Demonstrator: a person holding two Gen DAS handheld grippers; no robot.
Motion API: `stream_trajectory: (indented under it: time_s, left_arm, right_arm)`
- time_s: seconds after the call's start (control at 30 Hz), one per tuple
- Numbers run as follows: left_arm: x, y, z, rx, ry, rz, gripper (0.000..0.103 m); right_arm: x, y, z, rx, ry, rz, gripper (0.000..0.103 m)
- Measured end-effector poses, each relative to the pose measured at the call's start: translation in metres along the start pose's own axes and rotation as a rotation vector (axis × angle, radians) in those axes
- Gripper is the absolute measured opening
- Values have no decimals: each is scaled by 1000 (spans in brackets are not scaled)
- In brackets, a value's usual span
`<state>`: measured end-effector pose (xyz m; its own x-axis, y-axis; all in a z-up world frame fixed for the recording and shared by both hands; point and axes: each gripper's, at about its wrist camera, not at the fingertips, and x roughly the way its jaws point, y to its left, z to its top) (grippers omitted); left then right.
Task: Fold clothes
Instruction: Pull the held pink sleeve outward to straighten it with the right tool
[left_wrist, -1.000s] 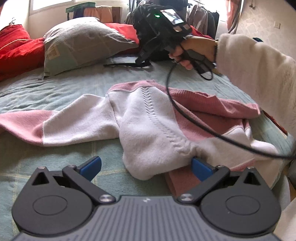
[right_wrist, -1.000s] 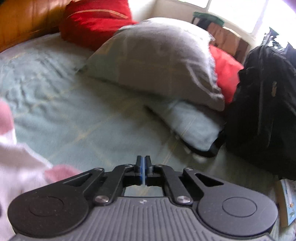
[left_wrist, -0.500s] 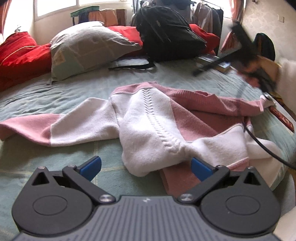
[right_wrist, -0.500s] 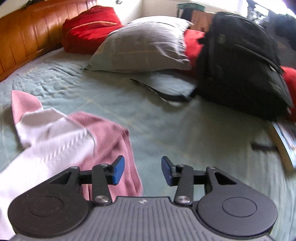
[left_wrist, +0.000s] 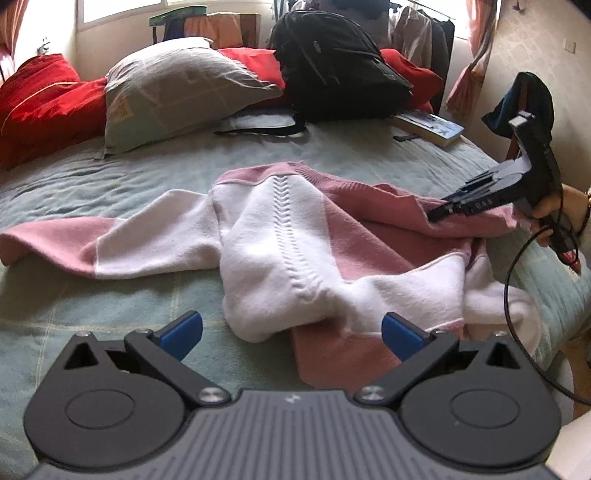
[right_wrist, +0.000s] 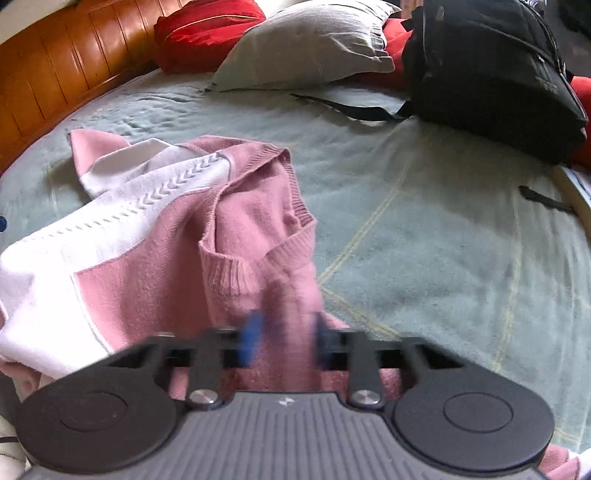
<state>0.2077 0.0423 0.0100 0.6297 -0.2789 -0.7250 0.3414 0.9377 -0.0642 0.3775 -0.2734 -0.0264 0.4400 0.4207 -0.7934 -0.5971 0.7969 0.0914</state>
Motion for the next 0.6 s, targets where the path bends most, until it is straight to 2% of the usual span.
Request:
stream_trajectory:
  time_s: [0.27,0.47,0.53,0.6]
  left_arm:
    - [4,-6,7,7,1,-23,102]
    - [6,-3,10,-1,-6,-23,102]
    - [7,1,10,-10,-7,-23,102]
    - [10,3,9,-17,-3,-26,102]
  right_arm:
    - [-10,-38,29,78,-101,-129,13]
    - [0,-67,51,154,-149,-288,13]
    - [11,-77,52,183,-140,-305,13]
    - [32,-83,47,177,-65,-321,14]
